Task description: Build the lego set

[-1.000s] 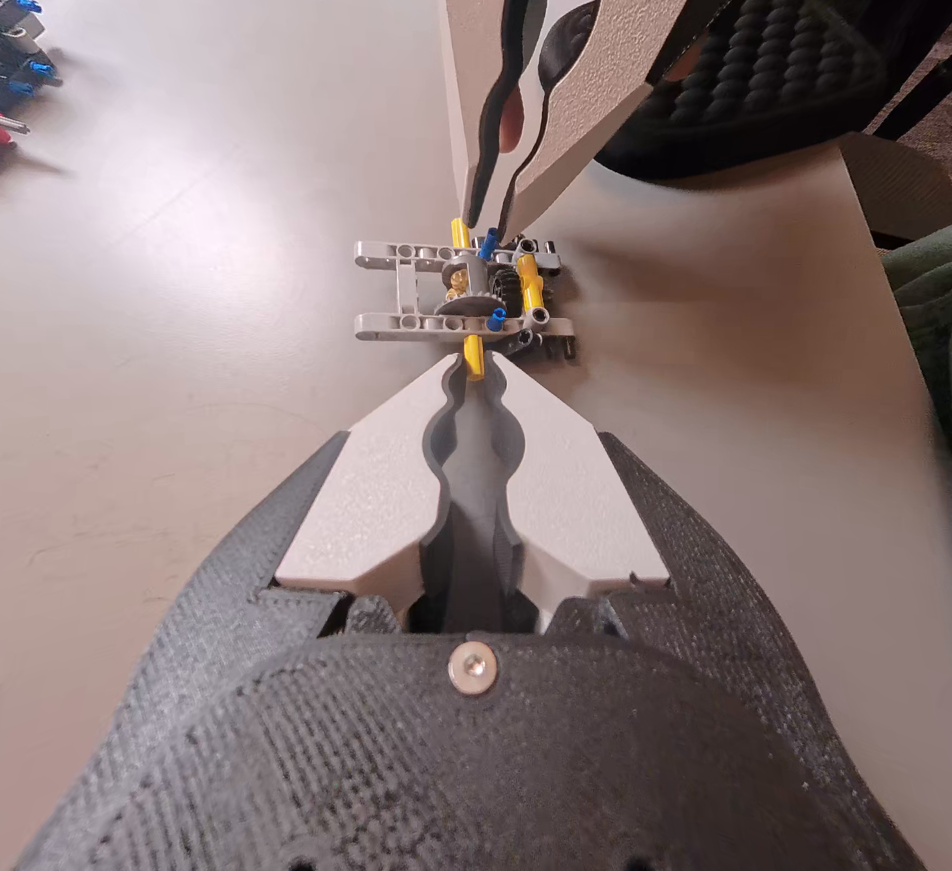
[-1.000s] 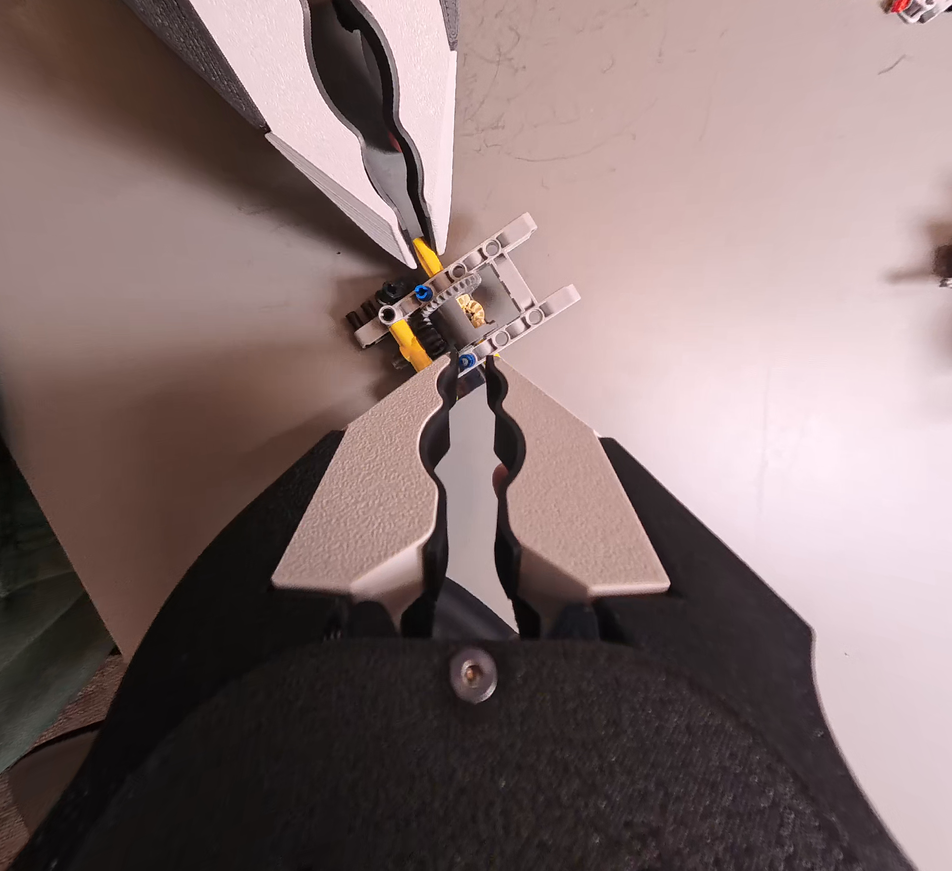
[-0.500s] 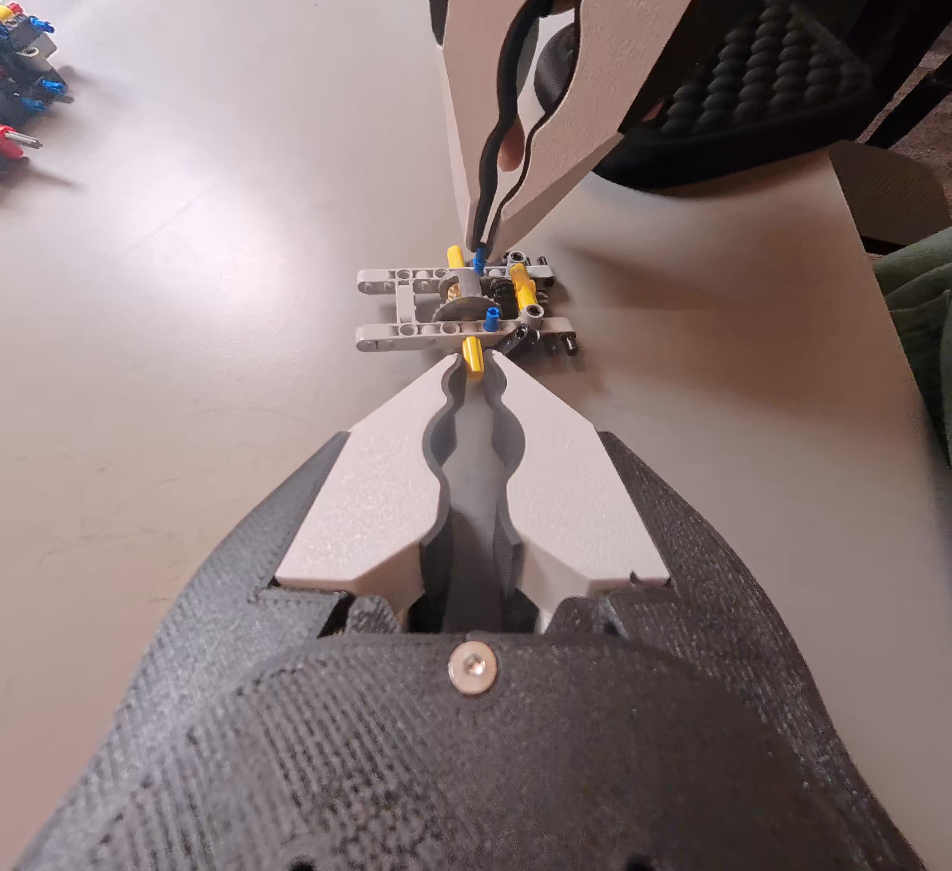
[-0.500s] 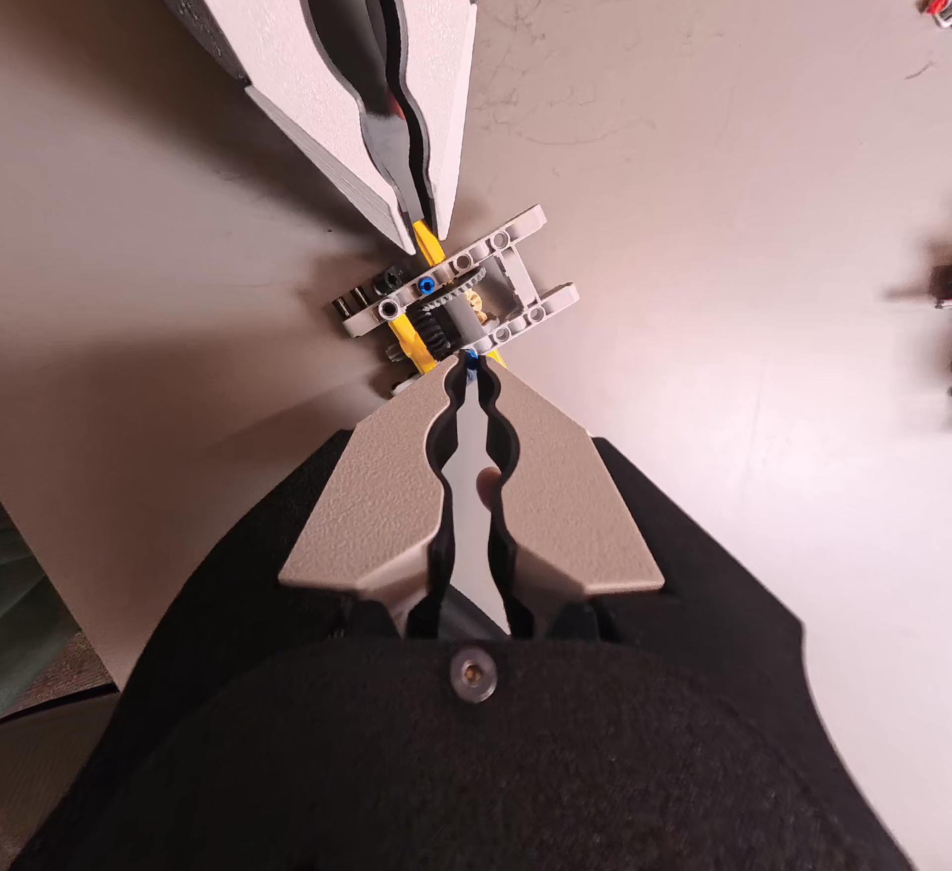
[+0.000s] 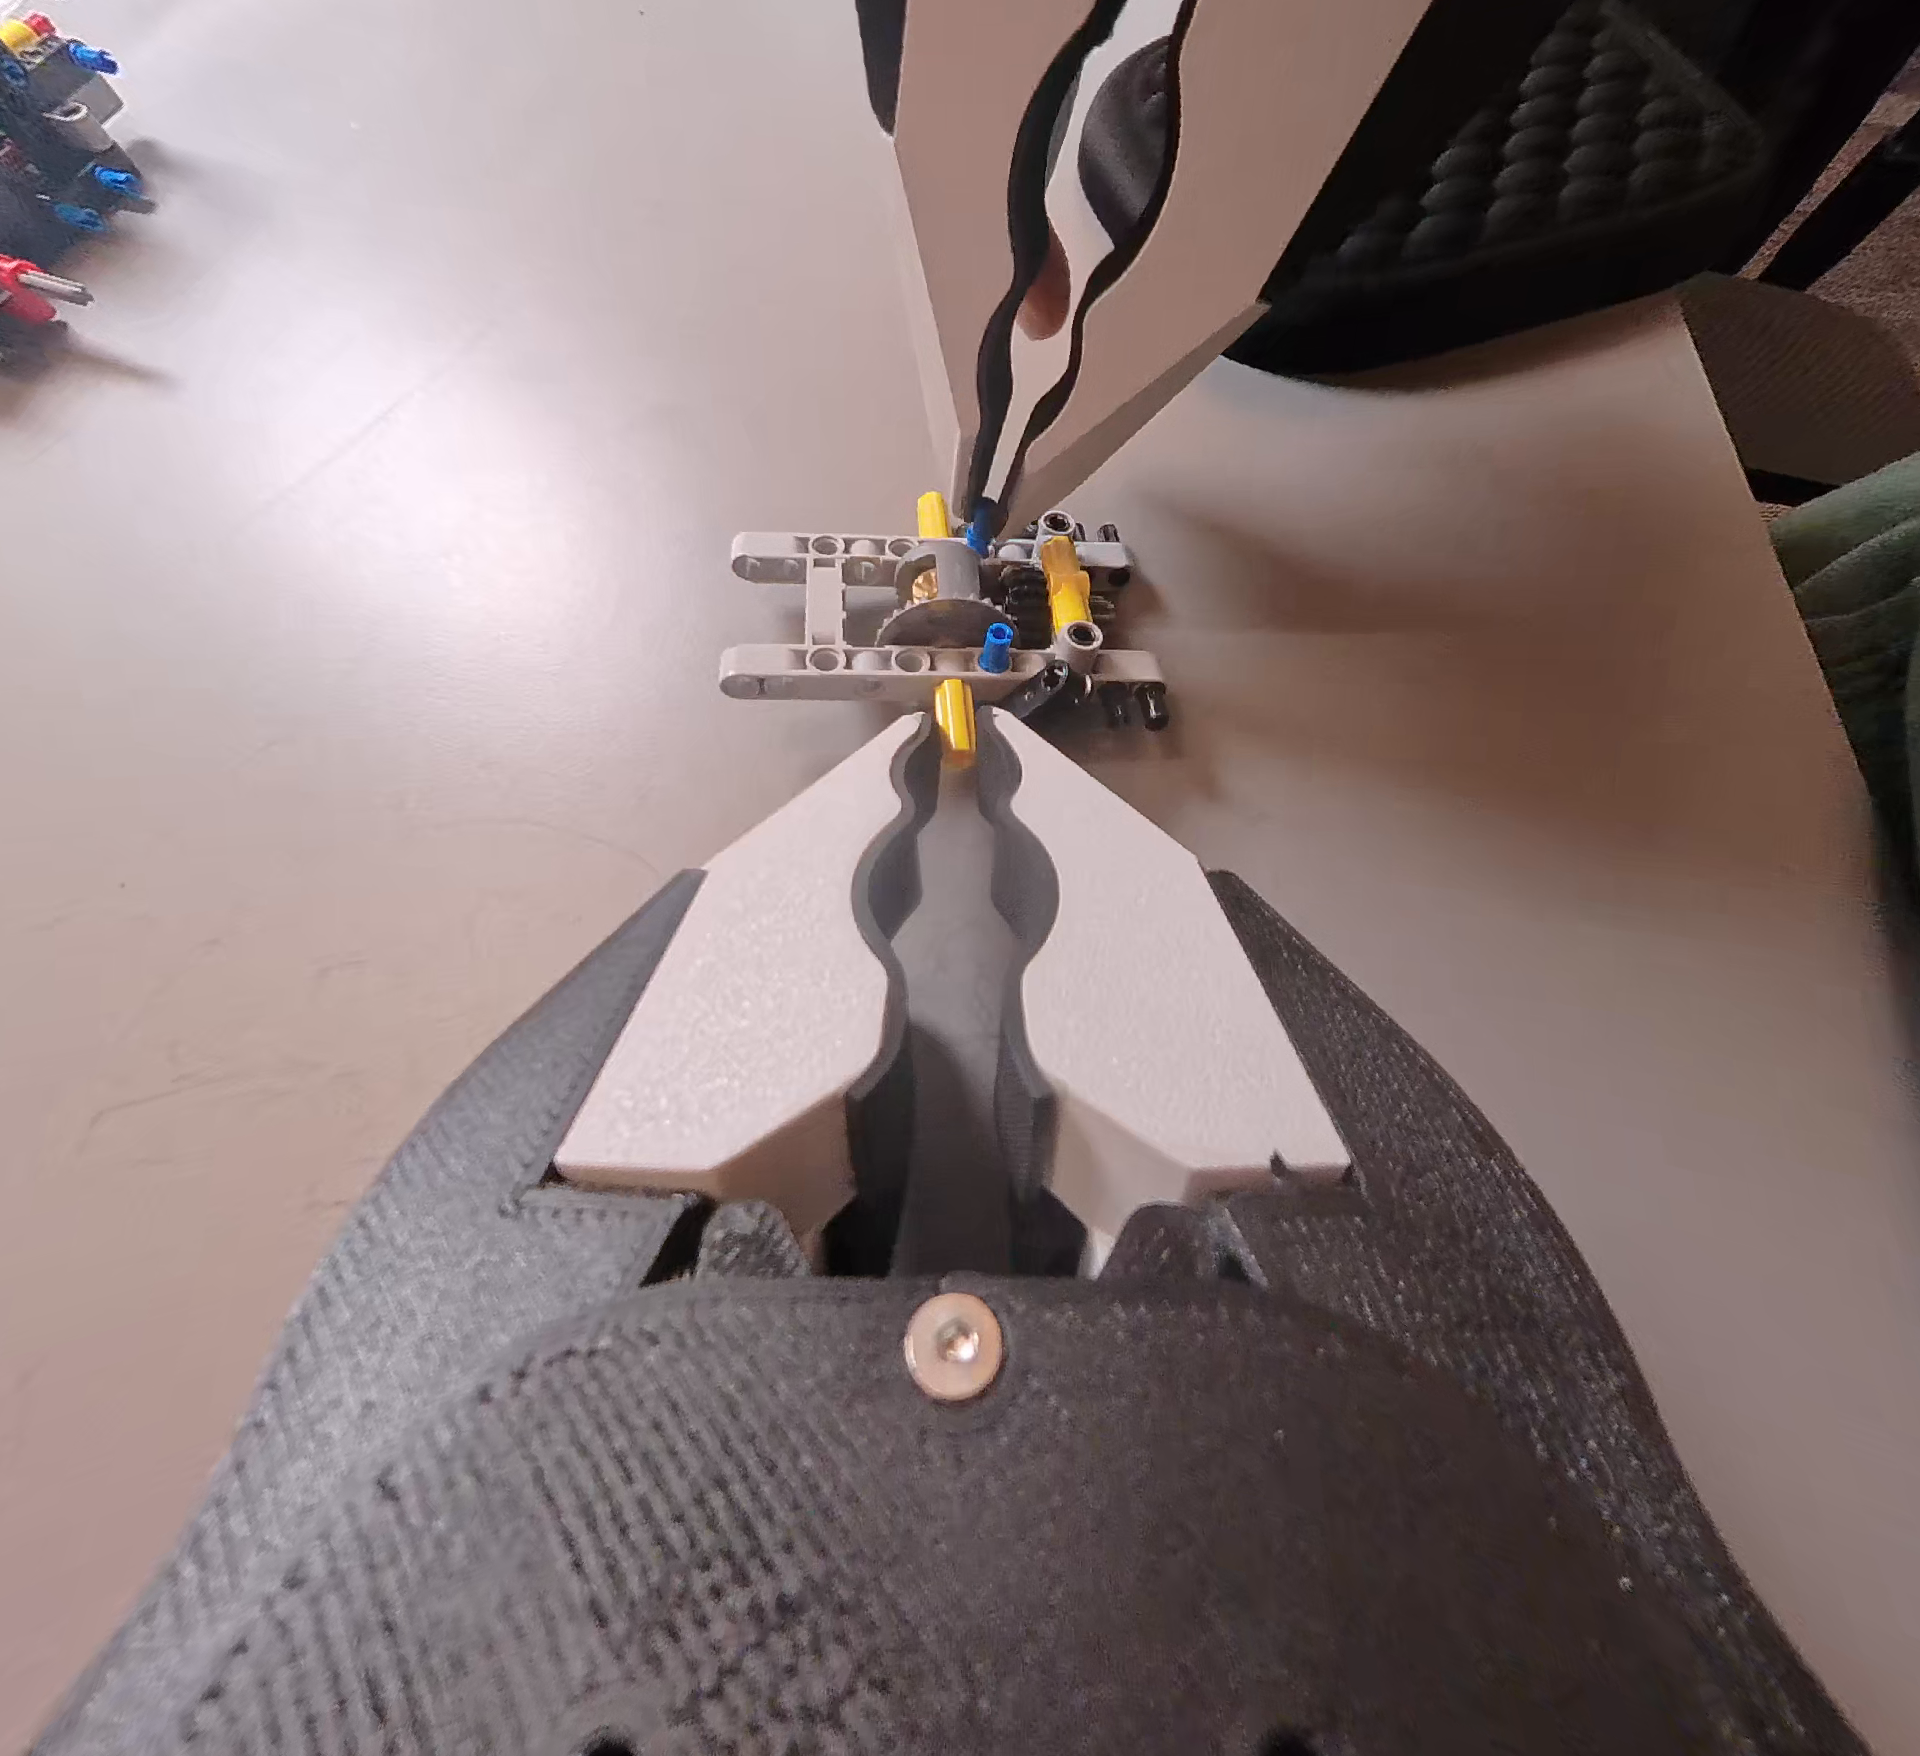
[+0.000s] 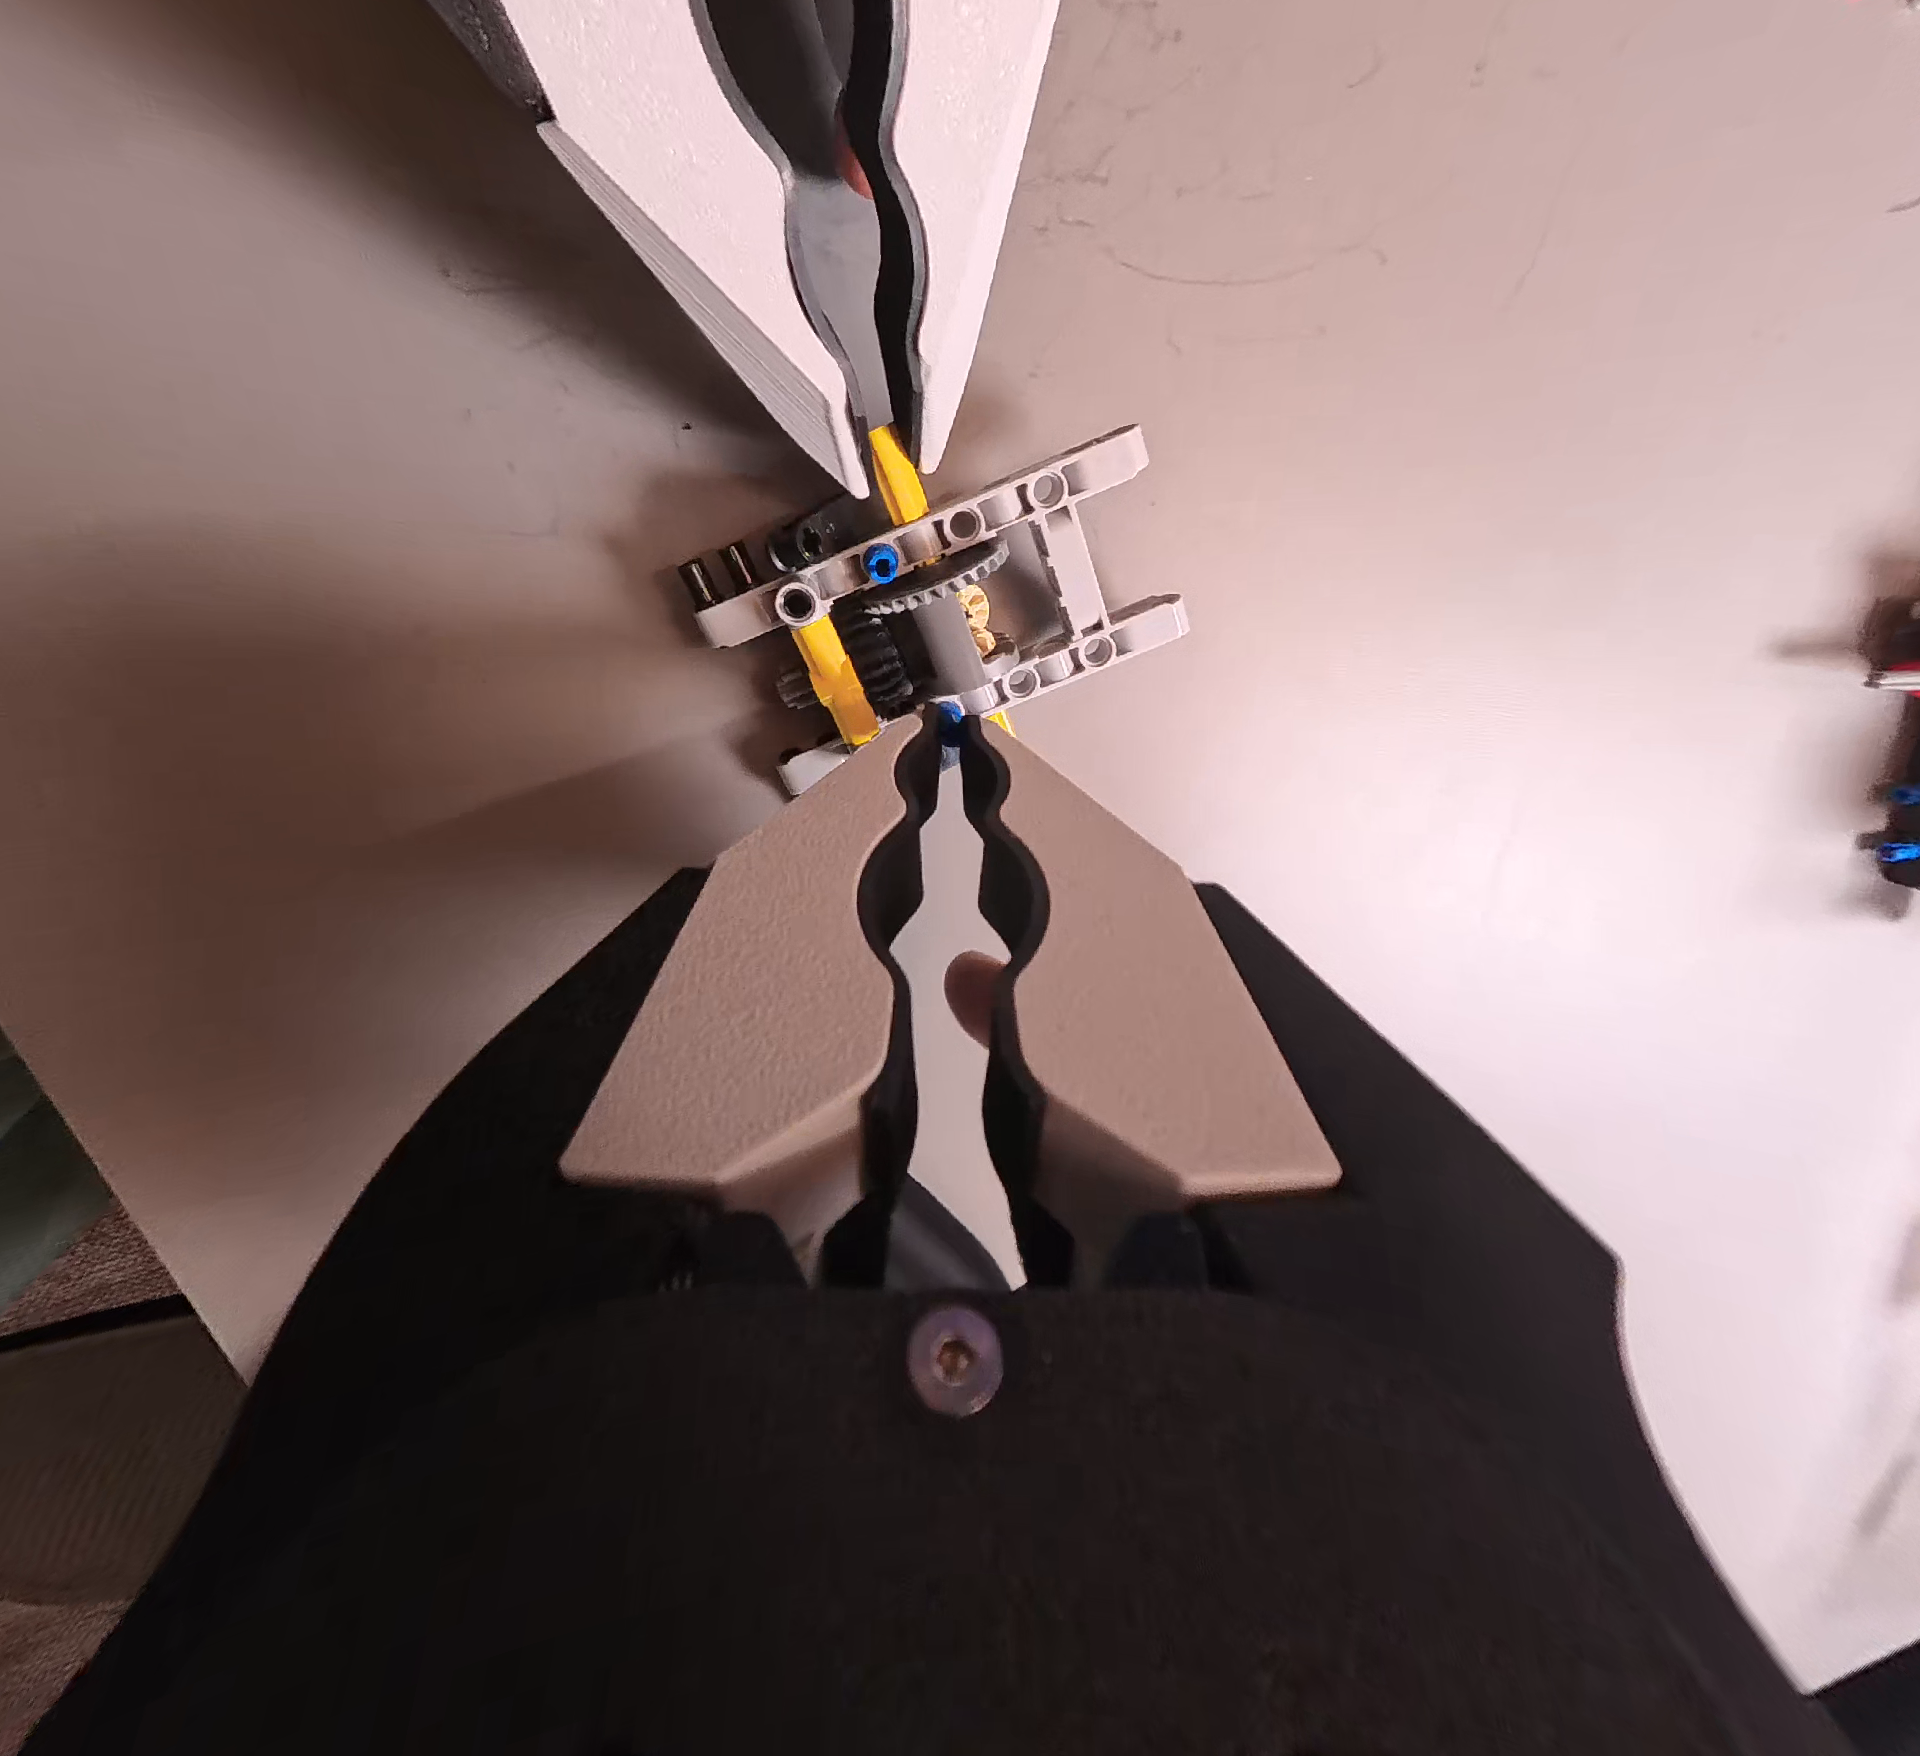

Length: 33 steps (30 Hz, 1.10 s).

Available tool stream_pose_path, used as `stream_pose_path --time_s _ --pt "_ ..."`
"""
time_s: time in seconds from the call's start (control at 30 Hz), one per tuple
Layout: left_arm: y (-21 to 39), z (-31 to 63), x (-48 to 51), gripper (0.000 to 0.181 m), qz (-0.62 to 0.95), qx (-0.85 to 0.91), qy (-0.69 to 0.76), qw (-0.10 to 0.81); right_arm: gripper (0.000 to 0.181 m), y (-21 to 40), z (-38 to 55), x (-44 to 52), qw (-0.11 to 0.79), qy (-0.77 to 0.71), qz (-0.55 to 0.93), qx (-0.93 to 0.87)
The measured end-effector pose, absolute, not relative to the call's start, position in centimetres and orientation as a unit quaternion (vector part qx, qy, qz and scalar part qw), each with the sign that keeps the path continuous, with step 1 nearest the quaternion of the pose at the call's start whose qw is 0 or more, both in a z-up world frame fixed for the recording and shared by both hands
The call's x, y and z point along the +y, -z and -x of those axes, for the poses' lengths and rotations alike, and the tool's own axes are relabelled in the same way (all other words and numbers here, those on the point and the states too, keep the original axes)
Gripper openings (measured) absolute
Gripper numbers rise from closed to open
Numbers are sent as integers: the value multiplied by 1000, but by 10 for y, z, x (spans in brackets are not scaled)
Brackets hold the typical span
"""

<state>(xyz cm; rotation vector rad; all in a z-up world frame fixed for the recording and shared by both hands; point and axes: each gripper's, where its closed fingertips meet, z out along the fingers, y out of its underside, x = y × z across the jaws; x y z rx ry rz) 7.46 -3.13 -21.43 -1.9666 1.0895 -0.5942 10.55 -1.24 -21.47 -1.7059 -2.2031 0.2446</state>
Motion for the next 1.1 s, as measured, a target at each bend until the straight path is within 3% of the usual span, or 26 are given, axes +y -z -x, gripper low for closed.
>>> stream_pose_path --time_s 0.27,0.57,0.8,0.97,1.1 --pt "215 -74 -34 5 767 447 228 400 3 215 -104 -13 182 -51 583 -790" --pt "221 -68 -35 10 773 451 229 383 3 202 -93 -12 285 -2 497 -820" --pt "187 -40 -23 16 773 368 332 395 3 181 -88 -2 438 35 402 -803" --pt "161 -55 -22 40 731 332 410 432 3 165 -84 -6 568 78 301 -762" --pt "166 -71 -20 27 739 361 352 448 3 162 -75 -17 619 86 245 -741"
